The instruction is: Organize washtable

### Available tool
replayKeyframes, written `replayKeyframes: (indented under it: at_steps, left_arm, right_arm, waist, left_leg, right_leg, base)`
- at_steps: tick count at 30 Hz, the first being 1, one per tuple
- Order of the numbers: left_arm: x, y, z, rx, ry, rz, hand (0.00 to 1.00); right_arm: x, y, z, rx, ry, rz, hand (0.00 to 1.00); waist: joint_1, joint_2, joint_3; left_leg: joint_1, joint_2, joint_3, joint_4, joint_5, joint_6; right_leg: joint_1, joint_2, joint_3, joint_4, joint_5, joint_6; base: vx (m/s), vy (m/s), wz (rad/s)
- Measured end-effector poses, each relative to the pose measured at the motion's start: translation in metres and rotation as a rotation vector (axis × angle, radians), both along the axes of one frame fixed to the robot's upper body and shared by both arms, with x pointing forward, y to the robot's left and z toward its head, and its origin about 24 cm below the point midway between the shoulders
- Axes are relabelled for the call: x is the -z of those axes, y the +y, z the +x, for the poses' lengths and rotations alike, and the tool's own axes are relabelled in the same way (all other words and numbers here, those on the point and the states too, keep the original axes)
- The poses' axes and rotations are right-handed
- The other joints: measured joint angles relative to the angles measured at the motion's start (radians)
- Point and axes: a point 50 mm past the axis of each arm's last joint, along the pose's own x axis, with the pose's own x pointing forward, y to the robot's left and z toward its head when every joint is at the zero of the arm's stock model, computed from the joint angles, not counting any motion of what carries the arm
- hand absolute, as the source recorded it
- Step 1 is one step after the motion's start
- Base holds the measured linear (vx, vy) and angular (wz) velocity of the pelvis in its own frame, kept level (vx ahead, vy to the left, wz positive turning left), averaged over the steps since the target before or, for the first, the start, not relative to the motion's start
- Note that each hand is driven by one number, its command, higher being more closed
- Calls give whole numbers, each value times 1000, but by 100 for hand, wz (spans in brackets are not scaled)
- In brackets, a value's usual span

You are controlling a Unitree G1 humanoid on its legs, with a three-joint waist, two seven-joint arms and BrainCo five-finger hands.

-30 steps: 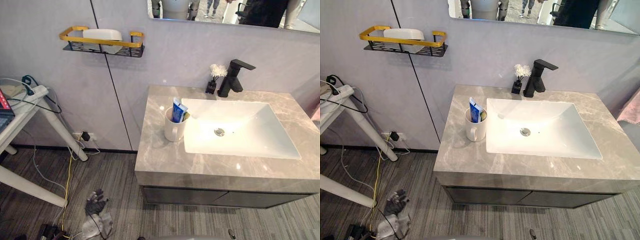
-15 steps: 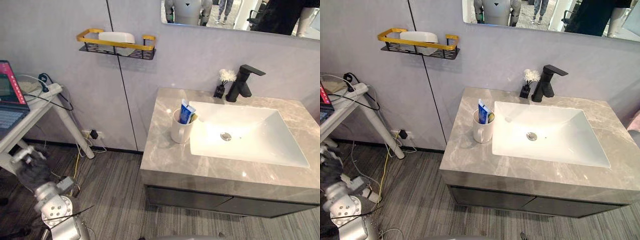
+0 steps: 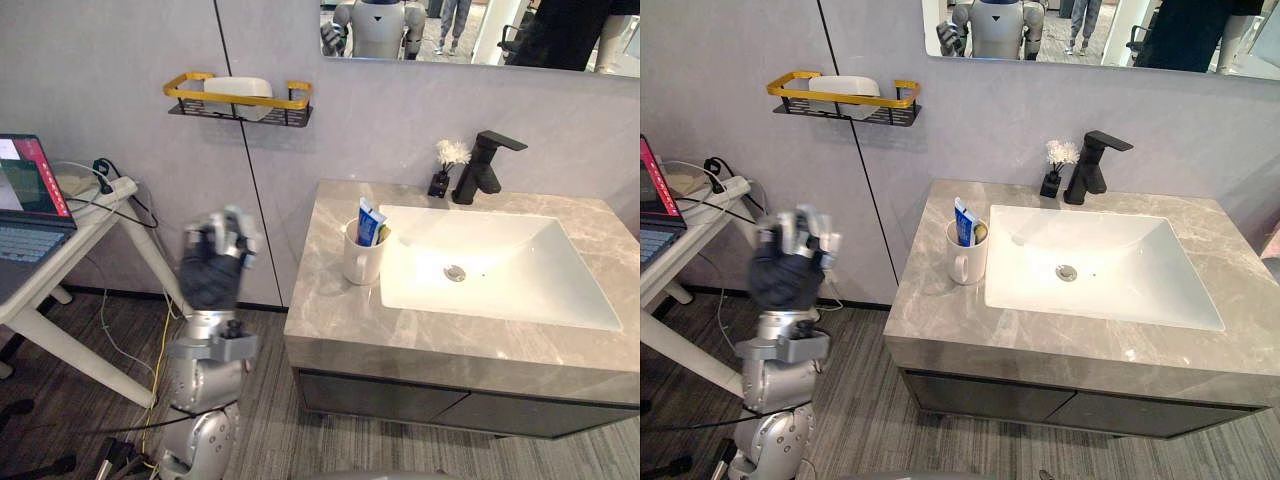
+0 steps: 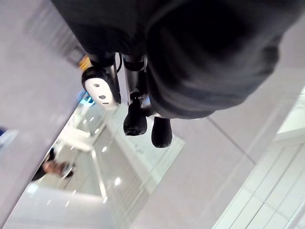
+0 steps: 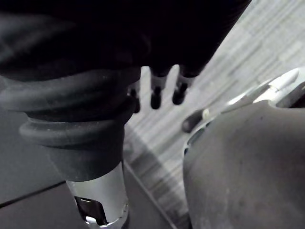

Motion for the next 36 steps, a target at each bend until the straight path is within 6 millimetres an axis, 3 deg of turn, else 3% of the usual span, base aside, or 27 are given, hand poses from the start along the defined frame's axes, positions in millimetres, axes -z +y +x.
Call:
replayKeyframes:
  at_steps: [7,11,17,21,36]
  left_arm:
    - [18,-39,11,293,121,45,100]
    - [33,-54,4,445,203,133,100]
    - [57,-55,-5,522,314,238,100]
    - [85,-53,-17,555,448,290,100]
    - [116,-66,-41,630,587,286,100]
  right_arm:
    - [0,-1,2,-51,10,0,0]
    - [0,-1,3,-74,16,5,0]
    - [-1,-2,7,-132,14,0,0]
    - [-1,-1,14,-191,2,-4,0]
    - [-3,-8,16,-268,9,-28,0]
  waist:
    - [-12,4,-1]
    - [-15,1,0]
    - [-14,-6,-4]
    - [-41,-5,-6]
    - [-48,16,-13]
  left_leg:
    - [-1,1,2,0,0,0]
    - [-1,4,9,-1,-2,-1]
    - [7,13,39,0,-6,-2]
    - [5,20,51,0,-7,-3]
    - [-13,20,72,-1,-8,-4]
  right_leg:
    - [0,0,0,-3,0,0]
    - [-5,-1,6,-5,0,0]
    - [-18,8,29,-14,10,-3]
    - [-19,16,33,-46,29,-6]
    - [-20,23,52,-113,70,-5]
  base:
    - [0,0,0]
    - [-4,-3,-5]
    - [1,-6,-16]
    - [-41,-16,-8]
    - [-16,-4,-4]
